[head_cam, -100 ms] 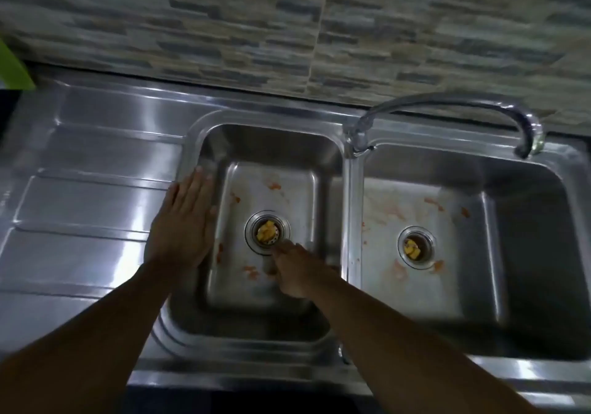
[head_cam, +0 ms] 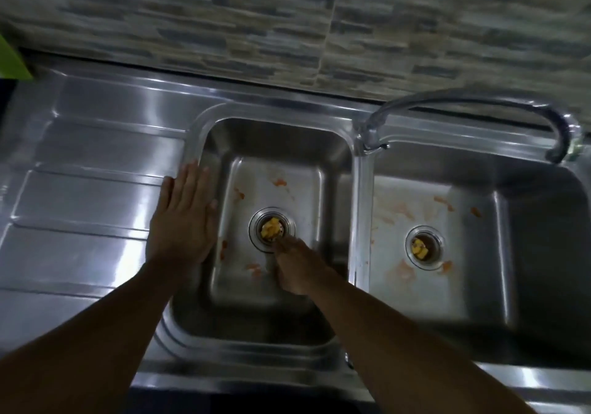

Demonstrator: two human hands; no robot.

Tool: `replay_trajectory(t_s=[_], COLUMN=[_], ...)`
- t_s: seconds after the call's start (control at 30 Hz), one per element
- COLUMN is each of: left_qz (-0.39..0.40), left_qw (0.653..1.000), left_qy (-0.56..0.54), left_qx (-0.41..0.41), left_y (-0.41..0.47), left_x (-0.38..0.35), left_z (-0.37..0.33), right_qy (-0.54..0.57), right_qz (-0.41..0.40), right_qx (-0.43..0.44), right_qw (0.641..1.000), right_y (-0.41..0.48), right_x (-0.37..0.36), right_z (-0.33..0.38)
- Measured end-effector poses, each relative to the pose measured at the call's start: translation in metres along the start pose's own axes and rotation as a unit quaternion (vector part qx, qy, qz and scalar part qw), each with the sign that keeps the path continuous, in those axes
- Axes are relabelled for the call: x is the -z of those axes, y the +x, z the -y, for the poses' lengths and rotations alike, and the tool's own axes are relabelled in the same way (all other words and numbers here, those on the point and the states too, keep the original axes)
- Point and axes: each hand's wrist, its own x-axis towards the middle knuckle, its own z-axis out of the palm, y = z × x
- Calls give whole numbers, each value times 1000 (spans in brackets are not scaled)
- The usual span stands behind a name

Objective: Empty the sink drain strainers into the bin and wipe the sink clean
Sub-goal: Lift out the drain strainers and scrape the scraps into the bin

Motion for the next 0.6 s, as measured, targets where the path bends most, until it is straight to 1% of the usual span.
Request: replay_trajectory(t_s=[0.13,0.23,0.37,0.47,0.53,0.6], left_qz=[17,17,7,4,12,19], left_qw=[999,999,999,999,999,999], left_qy=[24,46,38,38,42,39], left_qx=[18,12,5,0,2,4], left_y=[0,0,2,1,2,3], left_x=[-4,-11,-14,-15,-14,-13], left_z=[0,4,6,7,6,6], right_qy=[-4,-34,-32,-41,-75,-108], right_qz=[27,12,-38,-45,-52,-42], right_qx=[-4,4,9,14,17,19], right_qw=[1000,999,999,998,996,993], right_y=[22,31,39,44,48,50], right_x=[-13,-24,-27,-24,-22,-19], right_z=[2,5,6,5,5,6])
